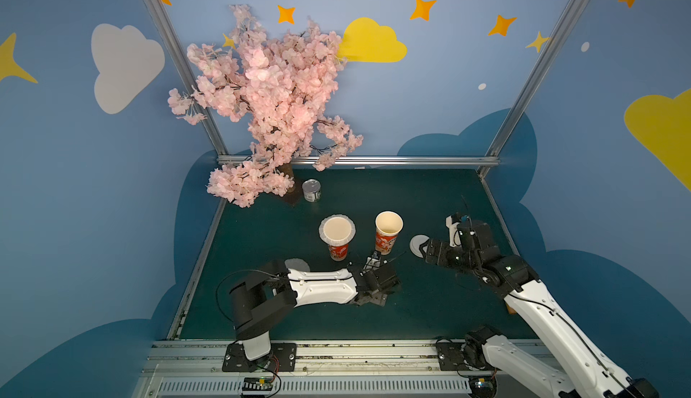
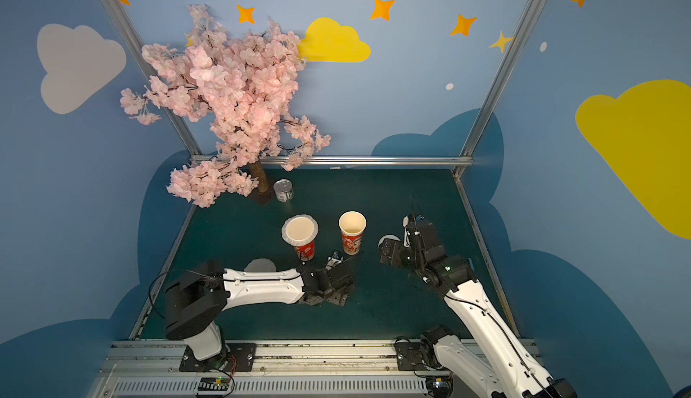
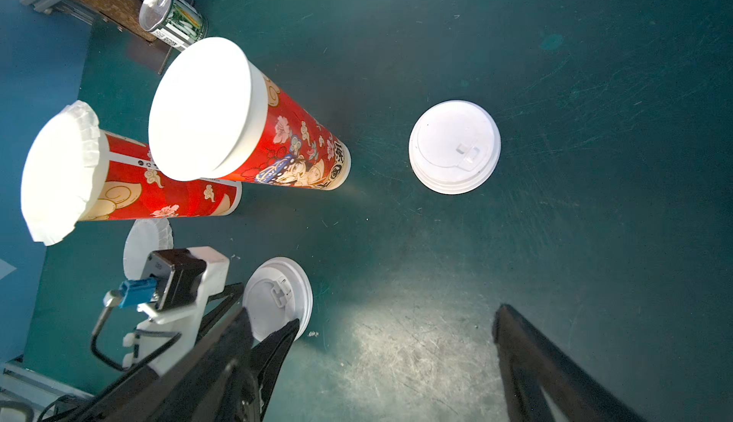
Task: Put the leak-proof paper on the milk tea cups
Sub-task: Pick up the cup lid from the center of the board.
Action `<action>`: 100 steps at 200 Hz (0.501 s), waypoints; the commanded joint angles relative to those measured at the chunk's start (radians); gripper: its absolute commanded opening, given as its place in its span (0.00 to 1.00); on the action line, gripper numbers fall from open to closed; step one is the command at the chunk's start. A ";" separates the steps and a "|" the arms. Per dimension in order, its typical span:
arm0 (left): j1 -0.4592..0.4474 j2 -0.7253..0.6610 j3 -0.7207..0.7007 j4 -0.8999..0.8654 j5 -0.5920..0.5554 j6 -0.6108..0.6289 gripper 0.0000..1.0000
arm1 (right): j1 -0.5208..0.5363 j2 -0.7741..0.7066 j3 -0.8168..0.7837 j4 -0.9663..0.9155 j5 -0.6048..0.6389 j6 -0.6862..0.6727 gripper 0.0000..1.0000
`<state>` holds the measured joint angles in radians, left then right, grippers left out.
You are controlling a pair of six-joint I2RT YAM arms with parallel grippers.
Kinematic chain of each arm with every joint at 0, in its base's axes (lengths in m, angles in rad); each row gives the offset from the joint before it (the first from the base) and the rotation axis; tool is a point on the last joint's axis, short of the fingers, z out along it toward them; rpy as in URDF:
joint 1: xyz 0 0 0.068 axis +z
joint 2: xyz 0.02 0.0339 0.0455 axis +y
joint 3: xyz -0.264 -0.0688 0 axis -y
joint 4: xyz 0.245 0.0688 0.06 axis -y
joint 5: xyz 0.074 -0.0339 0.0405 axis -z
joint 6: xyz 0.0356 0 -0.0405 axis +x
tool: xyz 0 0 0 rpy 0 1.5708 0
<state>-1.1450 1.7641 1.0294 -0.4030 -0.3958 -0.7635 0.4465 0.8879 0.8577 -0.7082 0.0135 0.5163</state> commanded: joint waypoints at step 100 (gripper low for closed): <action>0.004 0.023 0.018 -0.016 -0.003 0.020 0.83 | 0.003 -0.007 -0.014 0.004 -0.010 0.010 0.94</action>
<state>-1.1408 1.7748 1.0306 -0.4023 -0.3958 -0.7544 0.4469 0.8879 0.8577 -0.7082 0.0128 0.5190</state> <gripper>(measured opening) 0.848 0.947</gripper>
